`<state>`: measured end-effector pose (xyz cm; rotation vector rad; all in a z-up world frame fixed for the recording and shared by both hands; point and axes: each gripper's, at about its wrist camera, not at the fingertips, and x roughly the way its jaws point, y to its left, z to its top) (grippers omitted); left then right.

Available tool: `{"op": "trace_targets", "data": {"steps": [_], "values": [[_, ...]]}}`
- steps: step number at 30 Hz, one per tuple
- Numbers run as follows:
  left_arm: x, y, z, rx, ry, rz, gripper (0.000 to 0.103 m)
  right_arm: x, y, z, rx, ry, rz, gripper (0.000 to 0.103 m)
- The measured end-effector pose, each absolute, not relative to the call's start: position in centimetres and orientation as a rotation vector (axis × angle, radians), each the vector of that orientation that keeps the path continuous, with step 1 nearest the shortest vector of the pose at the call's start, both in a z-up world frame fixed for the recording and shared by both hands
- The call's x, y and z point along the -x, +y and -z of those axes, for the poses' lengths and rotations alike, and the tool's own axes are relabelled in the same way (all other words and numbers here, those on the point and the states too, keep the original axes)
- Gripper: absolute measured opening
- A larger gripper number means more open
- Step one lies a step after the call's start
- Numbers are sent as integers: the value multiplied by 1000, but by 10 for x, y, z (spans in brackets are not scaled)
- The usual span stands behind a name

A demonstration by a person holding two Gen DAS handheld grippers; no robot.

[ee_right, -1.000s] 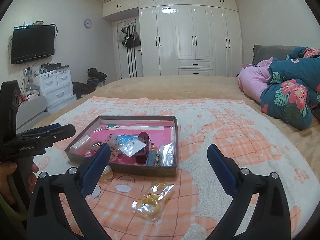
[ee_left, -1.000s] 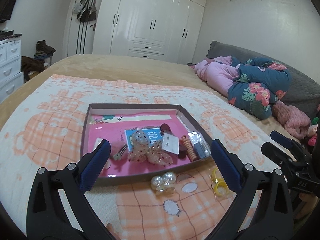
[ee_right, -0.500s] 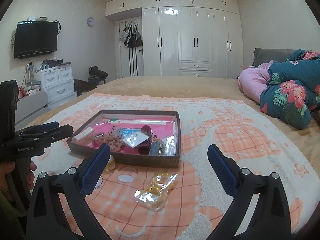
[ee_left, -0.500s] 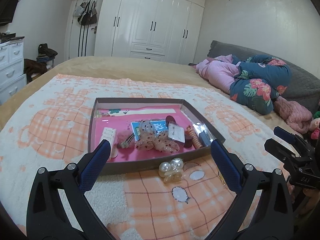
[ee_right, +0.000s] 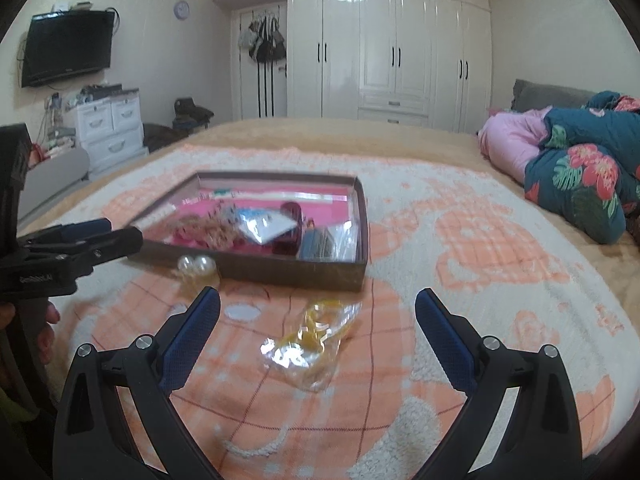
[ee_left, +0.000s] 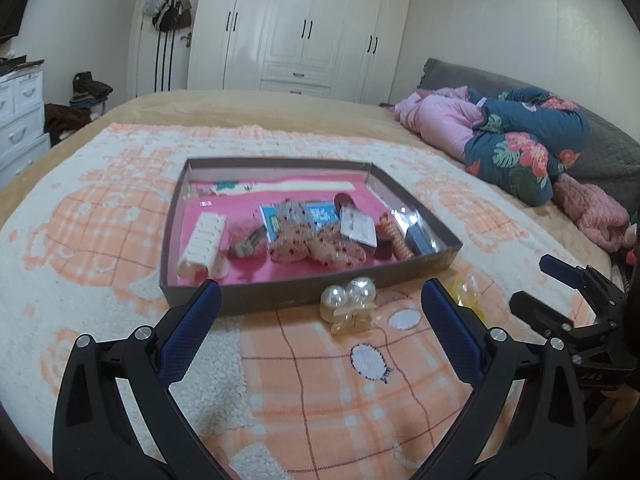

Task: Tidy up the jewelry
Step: 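Withdraw both grippers from the tray toward the pearl clips and yellow ties, then grasp the pearl hair clips with the left gripper while the right gripper grasps the yellow tie bag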

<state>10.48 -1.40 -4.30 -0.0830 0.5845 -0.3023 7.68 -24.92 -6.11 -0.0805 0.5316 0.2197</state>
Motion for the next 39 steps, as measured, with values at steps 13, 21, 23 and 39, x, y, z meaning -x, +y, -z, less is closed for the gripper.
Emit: {"op": "trace_targets", "data": {"steps": [13,21,23,39], "values": [[-134,-27,73,81,711,308,91,-116,-248,106,24,728,-210,82],[-149,-46,80,91,749,333,91,-115,-245,110,63,735,-246,41],[-152,-49,82,103,761,334,83,-114,-247,109,57,732,-255,38],[-140,-55,78,65,755,371,35,-98,-248,98,24,712,-329,36]]}}
